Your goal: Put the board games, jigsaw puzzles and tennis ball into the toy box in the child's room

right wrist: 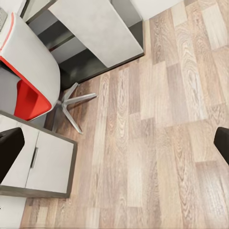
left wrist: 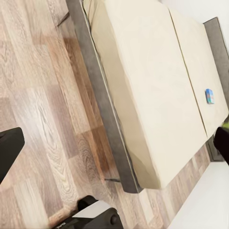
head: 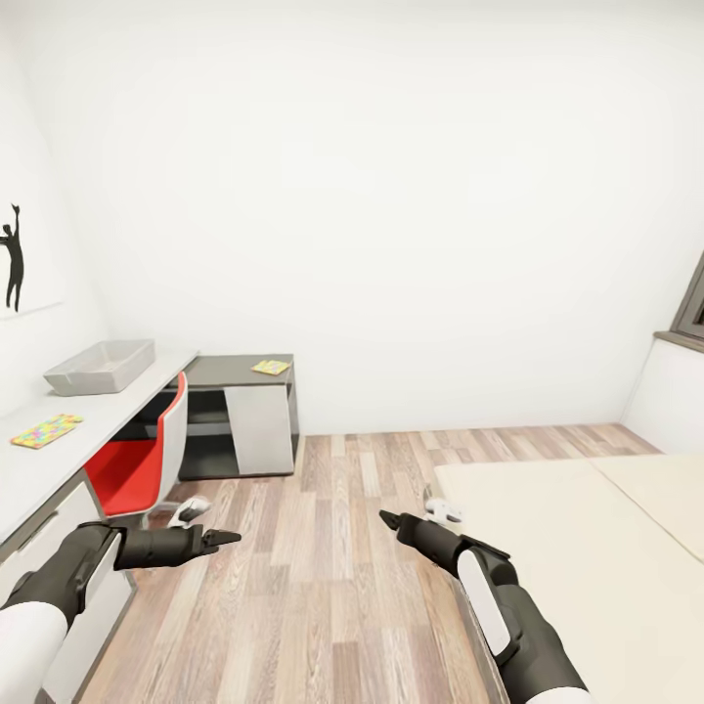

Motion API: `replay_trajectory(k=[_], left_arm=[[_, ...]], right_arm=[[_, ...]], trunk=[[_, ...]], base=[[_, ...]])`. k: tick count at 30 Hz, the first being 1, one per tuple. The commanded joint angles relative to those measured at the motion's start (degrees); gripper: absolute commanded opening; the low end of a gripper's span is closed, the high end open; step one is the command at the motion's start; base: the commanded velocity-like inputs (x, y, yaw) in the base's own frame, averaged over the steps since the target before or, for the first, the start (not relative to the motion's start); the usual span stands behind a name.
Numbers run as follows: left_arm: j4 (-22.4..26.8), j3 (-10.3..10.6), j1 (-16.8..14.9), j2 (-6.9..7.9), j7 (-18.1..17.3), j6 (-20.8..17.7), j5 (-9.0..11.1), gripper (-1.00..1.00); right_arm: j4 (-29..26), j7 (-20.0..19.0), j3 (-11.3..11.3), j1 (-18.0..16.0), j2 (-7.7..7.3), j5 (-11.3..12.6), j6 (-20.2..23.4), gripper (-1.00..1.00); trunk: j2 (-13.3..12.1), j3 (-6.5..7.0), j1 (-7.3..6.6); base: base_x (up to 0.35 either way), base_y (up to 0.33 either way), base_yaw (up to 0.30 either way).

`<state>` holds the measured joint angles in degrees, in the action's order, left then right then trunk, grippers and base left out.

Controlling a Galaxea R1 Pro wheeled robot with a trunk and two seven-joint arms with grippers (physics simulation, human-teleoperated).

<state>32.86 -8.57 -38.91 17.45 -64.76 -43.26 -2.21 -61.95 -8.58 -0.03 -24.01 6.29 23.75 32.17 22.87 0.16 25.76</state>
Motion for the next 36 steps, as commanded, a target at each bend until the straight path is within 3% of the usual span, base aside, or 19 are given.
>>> replay_trajectory(k=[1, 36], left_arm=[[0.0, -0.2, 0.0, -0.04, -0.3, -0.5, -0.2, 1.00], [-0.1, -0.3, 0.0, -0.12, 0.2, -0.5, -0.2, 1.00]], right_arm=[[0.0, -0.1, -0.1, 0.0, 0.00, 0.1, 0.3, 1.00], [-0.1, -0.6, -0.1, 0.0, -0.43, 0.1, 0.0, 1.00]], trunk=[[0.0, -0.09, 0.02], [0.0, -0.60, 0.02]], base=[[-0.006, -0.037, 0.186], [-0.001, -0.058, 0.096]])
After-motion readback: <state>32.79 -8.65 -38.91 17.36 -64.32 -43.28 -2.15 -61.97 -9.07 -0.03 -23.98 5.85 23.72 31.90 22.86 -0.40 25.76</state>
